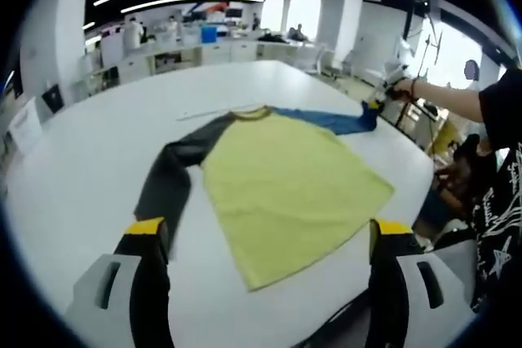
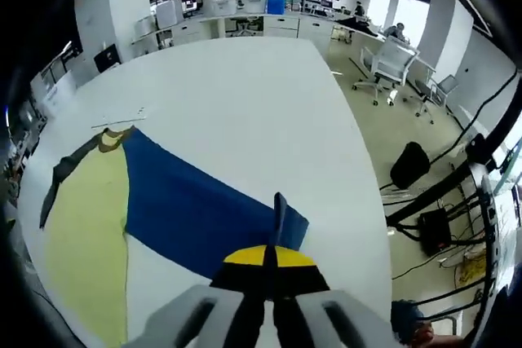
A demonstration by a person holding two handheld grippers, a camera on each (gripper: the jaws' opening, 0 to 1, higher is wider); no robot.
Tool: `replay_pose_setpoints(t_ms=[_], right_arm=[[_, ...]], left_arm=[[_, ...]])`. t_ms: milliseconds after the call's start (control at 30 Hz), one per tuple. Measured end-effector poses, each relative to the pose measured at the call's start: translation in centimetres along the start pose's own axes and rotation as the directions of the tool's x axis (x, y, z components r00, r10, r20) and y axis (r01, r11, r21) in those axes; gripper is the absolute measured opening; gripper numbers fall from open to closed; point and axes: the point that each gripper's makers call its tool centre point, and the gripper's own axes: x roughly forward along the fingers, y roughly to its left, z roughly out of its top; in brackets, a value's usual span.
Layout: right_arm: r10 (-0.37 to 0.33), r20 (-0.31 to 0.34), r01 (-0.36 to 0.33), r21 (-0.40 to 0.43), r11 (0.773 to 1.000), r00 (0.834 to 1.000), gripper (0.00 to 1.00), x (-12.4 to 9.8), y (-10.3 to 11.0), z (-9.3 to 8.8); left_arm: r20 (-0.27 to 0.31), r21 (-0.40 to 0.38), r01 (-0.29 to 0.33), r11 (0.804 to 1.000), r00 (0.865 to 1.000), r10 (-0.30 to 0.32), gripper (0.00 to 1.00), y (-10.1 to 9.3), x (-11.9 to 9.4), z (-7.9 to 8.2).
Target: Fold the garment on the visible template until the final outline fits inside the template.
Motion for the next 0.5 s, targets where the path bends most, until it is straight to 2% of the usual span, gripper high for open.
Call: replay_pose_setpoints(t_ms=[367,500], right_arm=[[0.09,0.035,-0.088,-0.048,0.995,0.995,0.0,-0.3,5.5,2.9],[0.12,0.034,-0.118,-0.07,0.991,0.992,0.0,0.0,7.4,3.6]], left_arm=[[0.001,0.008,0.021,1.0,1.0,-0.021,0.99,-0.4,0.0,-0.1],[0.022,-0.007,0.04,0.999,0.999,-0.04,0.99,-0.8,-0.3,0.3]])
